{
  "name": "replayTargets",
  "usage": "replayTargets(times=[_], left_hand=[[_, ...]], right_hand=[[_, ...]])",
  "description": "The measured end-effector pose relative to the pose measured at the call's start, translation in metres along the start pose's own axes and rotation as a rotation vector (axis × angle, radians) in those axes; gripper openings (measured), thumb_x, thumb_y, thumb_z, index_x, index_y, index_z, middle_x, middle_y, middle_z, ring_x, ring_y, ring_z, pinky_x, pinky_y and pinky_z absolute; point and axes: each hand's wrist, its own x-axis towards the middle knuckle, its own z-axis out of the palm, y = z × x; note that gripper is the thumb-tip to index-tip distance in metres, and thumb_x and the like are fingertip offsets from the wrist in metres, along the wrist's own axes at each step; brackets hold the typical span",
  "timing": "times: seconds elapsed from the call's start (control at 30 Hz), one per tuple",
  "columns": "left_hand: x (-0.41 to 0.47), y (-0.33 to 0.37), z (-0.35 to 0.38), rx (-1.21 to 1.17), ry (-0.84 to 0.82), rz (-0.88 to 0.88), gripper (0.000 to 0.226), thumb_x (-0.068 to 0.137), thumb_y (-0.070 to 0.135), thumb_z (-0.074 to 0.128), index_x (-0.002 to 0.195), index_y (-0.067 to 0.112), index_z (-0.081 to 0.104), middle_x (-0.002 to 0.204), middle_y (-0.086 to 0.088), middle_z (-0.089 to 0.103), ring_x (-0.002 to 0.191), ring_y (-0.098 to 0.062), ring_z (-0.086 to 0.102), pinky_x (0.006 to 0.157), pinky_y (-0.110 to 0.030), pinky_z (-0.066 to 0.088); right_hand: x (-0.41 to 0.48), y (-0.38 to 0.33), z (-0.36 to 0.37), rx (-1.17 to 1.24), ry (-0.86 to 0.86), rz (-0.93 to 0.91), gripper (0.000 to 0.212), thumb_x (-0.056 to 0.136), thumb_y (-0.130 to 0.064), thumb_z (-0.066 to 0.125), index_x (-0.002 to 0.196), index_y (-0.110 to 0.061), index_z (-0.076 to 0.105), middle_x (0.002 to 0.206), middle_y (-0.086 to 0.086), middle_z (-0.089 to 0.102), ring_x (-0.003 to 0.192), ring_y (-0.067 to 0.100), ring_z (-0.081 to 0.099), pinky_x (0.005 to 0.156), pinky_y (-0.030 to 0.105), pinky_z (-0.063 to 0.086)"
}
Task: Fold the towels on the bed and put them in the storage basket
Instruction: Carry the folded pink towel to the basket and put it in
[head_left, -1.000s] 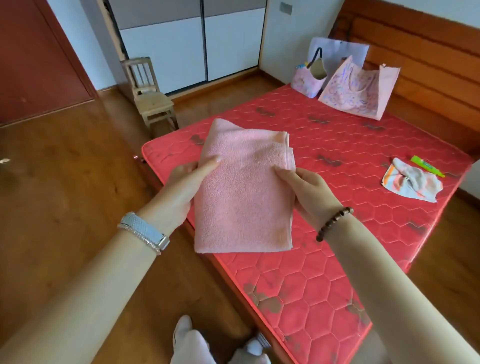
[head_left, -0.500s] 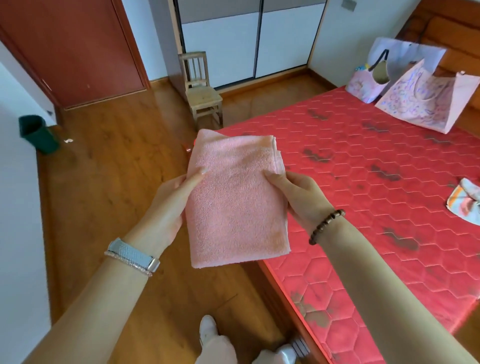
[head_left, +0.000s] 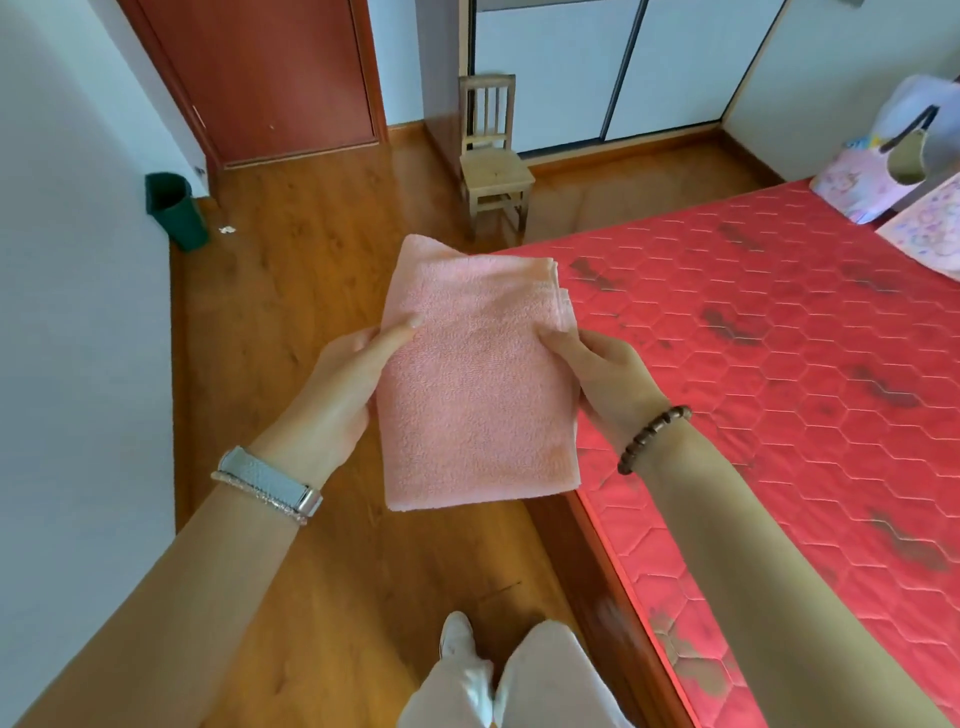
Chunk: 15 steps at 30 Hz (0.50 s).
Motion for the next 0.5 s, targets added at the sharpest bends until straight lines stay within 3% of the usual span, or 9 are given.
replayTargets(times=[0.2, 0.27, 0.37, 0.5], left_hand=[[0.022, 0.0, -0.02, -0.036, 0.128, -0.035, 0.054, 0.091, 0.041, 0.065, 0.138, 0.015, 0.056, 0.125, 0.003, 0.064, 0.116, -0.016, 0.059, 0.11, -0.042, 0.042], [0.032, 0.002, -0.022, -0.035, 0.179, -0.047, 0.047, 0.092, 0.041, 0.065, 0.131, 0.015, 0.059, 0.117, 0.006, 0.066, 0.108, -0.013, 0.061, 0.095, -0.033, 0.048], [0.048, 0.007, -0.024, -0.008, 0.242, -0.029, 0.029, 0.093, 0.042, 0.062, 0.116, 0.025, 0.059, 0.102, 0.013, 0.063, 0.094, -0.006, 0.059, 0.072, -0.023, 0.044], [0.076, 0.02, -0.027, 0.011, 0.311, -0.032, 0.016, 0.094, 0.047, 0.06, 0.1, 0.033, 0.056, 0.1, 0.017, 0.057, 0.091, -0.004, 0.054, 0.077, -0.026, 0.042]], right_hand=[[0.033, -0.003, 0.028, -0.05, -0.061, -0.012, 0.042, 0.088, -0.043, 0.066, 0.101, -0.003, 0.07, 0.112, 0.019, 0.069, 0.104, 0.037, 0.065, 0.092, 0.054, 0.053], [0.049, -0.004, 0.033, -0.056, -0.083, 0.002, 0.051, 0.084, -0.047, 0.068, 0.101, 0.0, 0.068, 0.114, 0.024, 0.066, 0.106, 0.042, 0.063, 0.091, 0.059, 0.051], [0.071, -0.01, 0.041, -0.043, -0.139, 0.023, 0.038, 0.08, -0.048, 0.07, 0.093, -0.013, 0.073, 0.111, 0.015, 0.07, 0.105, 0.035, 0.066, 0.094, 0.054, 0.052], [0.109, -0.022, 0.05, -0.068, -0.186, 0.028, 0.046, 0.07, -0.053, 0.067, 0.093, -0.014, 0.072, 0.11, 0.014, 0.071, 0.104, 0.033, 0.067, 0.094, 0.053, 0.053]])
